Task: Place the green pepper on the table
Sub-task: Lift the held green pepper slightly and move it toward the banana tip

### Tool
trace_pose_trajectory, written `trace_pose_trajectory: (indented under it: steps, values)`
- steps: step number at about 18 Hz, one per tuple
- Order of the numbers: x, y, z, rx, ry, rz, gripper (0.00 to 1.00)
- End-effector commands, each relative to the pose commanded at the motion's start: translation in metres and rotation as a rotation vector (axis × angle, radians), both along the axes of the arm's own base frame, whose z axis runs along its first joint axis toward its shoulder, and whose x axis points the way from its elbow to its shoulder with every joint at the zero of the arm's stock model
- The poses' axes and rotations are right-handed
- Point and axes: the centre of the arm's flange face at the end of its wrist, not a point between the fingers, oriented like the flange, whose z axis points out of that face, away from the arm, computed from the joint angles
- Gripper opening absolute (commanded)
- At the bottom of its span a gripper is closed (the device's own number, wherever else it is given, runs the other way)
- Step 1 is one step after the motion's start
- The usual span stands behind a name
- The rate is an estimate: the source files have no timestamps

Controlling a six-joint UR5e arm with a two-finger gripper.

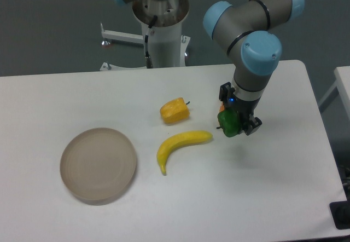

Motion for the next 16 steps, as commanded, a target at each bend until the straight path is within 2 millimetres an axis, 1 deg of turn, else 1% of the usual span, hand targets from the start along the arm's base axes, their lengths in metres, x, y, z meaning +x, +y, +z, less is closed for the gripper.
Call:
trace_pose_trajectory:
  steps: [6,8,9,11,16]
  values:
    - [-0.001,0.002,0.004,0.01,0.003,0.0,0.08]
    - [-0.004,0.005,0.002,0.011,0.004,0.009,0.08]
    - [-0.006,0.007,0.005,0.02,0.012,0.012,0.08]
    - [-0.014,0.016,0.005,0.045,0.004,0.014,0.08]
    - [-0.03,0.03,-0.038,0.063,0.025,0.023,0.07]
